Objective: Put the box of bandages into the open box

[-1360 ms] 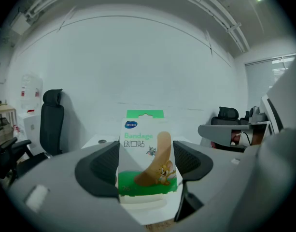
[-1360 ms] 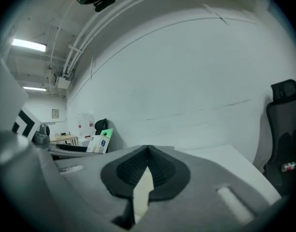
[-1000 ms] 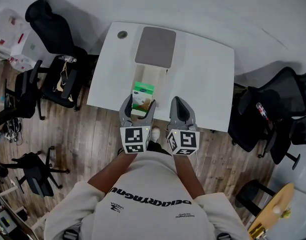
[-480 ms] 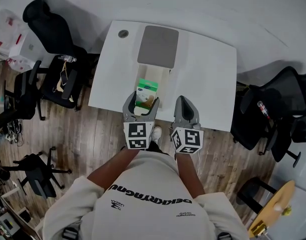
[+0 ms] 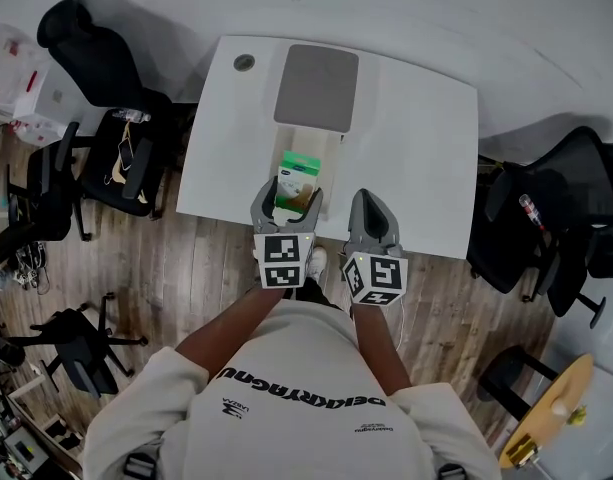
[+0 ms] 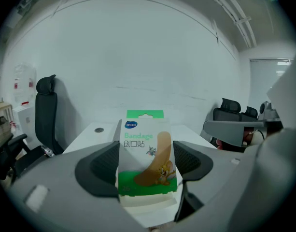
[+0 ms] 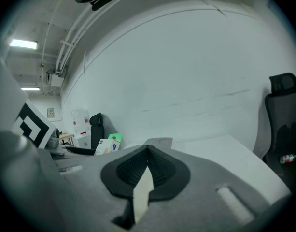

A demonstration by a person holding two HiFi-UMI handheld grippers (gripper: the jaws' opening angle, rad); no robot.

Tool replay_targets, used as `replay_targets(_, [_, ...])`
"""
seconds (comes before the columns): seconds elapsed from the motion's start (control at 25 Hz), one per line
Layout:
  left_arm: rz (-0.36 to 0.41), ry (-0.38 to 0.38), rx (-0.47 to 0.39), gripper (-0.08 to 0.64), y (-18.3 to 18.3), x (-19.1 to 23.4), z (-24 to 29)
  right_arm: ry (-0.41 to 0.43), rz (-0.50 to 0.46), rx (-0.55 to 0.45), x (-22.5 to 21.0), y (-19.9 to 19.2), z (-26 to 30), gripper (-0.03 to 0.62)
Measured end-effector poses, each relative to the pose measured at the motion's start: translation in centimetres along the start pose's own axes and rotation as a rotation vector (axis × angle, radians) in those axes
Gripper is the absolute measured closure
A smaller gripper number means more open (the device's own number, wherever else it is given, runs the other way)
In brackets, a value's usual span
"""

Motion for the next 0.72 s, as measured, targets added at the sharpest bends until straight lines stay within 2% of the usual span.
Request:
replay_targets(0.2, [0.023,0.006,0.034,0.204,-0.8,0.2,1.2,-0.007,0.007,0.004,0.0,-0.3,0.4,0.594])
replay_targets(0.72, [0.024,0.017,0.097,0.206,-2.0,0.2,3.8,-0.022,0.017,0.021,-0.8,-1.0,1.0,0.594])
Point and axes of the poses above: the fingertips, and each gripper's own axes: z forward along the fingers, x to its left, y out of its top, the point moved 8 cm from there along -z, backward along the fingers, and after that the axes turned 7 degrees about z, right-handed, at the moved point
